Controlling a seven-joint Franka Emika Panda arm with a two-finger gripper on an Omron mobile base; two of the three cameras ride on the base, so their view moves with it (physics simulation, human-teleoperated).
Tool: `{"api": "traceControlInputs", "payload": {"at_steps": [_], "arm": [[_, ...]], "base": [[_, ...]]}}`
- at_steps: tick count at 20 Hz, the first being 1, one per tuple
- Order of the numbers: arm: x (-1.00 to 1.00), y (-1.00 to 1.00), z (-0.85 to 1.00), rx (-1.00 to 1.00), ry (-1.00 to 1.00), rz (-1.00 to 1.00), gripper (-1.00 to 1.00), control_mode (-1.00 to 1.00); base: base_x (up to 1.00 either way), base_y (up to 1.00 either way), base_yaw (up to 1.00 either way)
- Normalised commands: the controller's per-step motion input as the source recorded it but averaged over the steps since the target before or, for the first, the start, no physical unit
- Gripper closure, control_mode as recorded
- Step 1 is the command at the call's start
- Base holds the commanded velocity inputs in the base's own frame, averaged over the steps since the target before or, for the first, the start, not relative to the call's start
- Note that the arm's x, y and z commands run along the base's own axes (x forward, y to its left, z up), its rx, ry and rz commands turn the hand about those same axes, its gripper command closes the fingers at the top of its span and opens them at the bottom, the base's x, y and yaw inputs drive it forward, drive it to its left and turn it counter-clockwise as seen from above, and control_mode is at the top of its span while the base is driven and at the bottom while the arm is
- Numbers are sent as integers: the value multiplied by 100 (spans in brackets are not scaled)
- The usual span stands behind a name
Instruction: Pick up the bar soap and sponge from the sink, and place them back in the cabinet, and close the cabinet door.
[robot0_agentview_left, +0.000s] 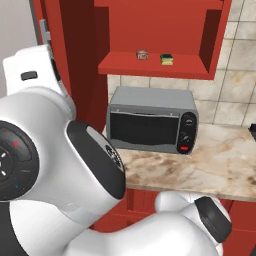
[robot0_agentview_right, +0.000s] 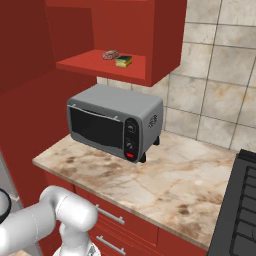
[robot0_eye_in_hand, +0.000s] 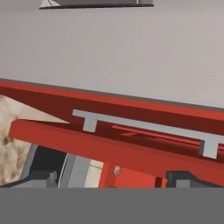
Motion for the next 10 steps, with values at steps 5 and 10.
{"api": "traceControlInputs", "payload": {"at_steps": [5,10], "arm": [[20,0,-3,0,0,-1,-100,-100],[14,0,-4,0,0,0,-100,-100]], "base": [[0,0,0],[0,0,0]]}}
